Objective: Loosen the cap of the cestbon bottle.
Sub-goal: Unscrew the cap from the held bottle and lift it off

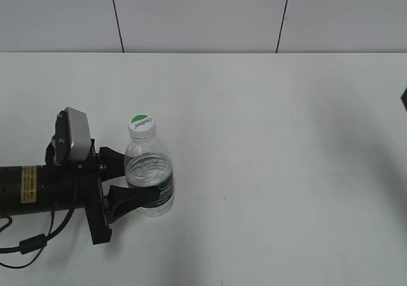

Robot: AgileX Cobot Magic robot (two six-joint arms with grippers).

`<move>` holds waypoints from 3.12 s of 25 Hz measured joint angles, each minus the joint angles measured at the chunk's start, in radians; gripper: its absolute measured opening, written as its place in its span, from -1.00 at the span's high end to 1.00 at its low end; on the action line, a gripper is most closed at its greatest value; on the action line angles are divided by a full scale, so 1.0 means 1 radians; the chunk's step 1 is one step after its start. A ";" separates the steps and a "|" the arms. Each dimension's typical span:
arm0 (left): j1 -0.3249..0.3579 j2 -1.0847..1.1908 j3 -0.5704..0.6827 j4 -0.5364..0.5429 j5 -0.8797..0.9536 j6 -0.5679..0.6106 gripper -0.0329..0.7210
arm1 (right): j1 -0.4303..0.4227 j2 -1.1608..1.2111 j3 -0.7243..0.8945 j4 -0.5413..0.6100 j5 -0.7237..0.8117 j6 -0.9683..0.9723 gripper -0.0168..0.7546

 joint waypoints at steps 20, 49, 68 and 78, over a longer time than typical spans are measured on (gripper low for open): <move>0.000 0.000 -0.005 0.016 0.005 0.000 -0.07 | 0.580 0.384 -0.460 0.021 0.002 0.114 0.05; 0.000 0.000 -0.006 0.048 0.003 0.000 -0.06 | 0.732 0.672 -0.693 0.020 0.007 0.144 0.05; 0.000 0.000 -0.006 0.048 0.003 -0.003 -0.06 | 0.732 0.690 -0.690 0.022 0.006 0.153 0.05; 0.000 0.000 -0.007 0.048 0.003 -0.004 -0.05 | 0.732 0.690 -0.690 0.016 0.006 0.153 0.16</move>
